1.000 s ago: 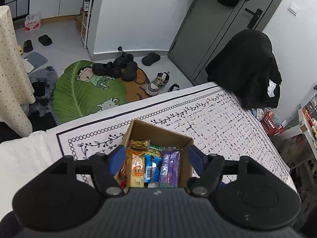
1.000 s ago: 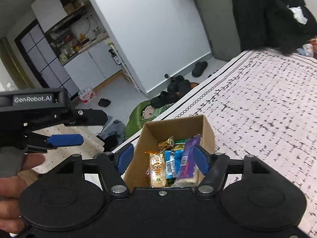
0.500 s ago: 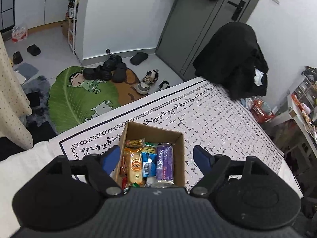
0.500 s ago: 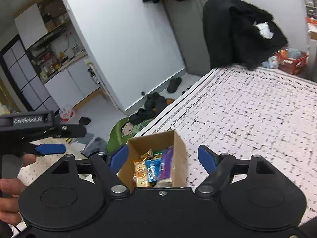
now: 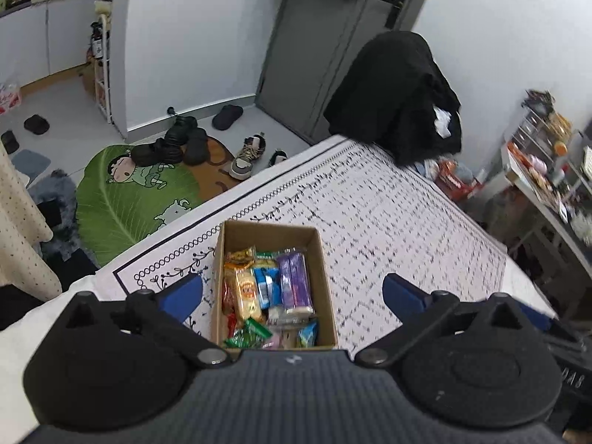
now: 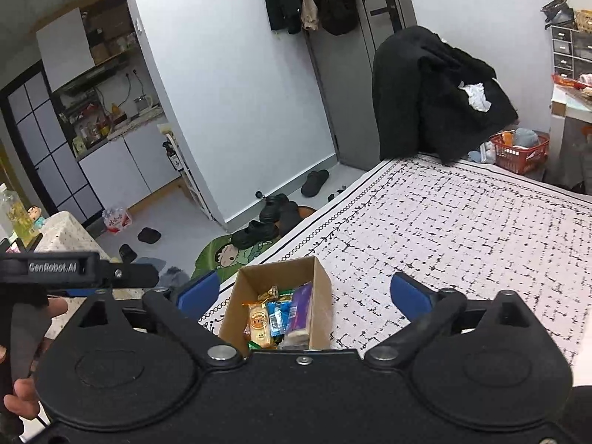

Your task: Organize snacks

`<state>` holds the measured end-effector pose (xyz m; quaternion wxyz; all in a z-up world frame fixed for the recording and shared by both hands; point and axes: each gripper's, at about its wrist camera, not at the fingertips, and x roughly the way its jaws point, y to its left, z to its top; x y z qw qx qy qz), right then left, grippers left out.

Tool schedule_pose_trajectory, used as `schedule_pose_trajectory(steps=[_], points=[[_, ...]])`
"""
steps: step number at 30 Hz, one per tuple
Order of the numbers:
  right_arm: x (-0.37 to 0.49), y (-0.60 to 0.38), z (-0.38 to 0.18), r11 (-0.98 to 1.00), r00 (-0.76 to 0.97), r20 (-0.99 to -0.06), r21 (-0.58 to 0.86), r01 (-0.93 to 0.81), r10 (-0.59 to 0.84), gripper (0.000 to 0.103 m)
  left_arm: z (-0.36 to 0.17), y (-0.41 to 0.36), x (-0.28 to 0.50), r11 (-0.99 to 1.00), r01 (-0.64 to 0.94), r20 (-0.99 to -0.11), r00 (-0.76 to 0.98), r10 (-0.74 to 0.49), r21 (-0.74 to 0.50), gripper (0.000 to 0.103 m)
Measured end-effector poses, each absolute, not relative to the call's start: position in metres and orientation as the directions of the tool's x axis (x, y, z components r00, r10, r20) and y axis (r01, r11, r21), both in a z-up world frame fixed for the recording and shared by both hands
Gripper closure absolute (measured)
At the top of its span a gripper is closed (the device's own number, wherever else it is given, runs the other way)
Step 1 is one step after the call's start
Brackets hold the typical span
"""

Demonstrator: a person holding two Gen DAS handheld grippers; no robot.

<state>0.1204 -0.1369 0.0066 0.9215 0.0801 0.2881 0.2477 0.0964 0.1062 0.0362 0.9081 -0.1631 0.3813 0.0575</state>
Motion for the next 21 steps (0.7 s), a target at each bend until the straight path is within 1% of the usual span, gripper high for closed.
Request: schedule_pose_trajectory(steps=[7,17,21], points=[[0.094,-0.147,0.017,0.869,0.718,-0.49,0.266,-0.417,0.494,0.0,0.045,0.099,0.068,0.955,-0.182,-0.69,0.723,-0.032,-0.234,0.0],[0.058,-0.153,0.023,0.873,0.72,-0.495,0.242,-0.425,0.487,0.0,0.047,0.093,0.034,0.96,-0.165,-0.681,0.731,-0.034,-0.225,0.0],[0.043,-0.157,0.019,0.881,0.723,-0.504,0.244,-0.406,0.473,0.0,0.047,0.093,0.018,0.958,-0.138,-0.665,0.743,-0.069,-0.253,0.0]])
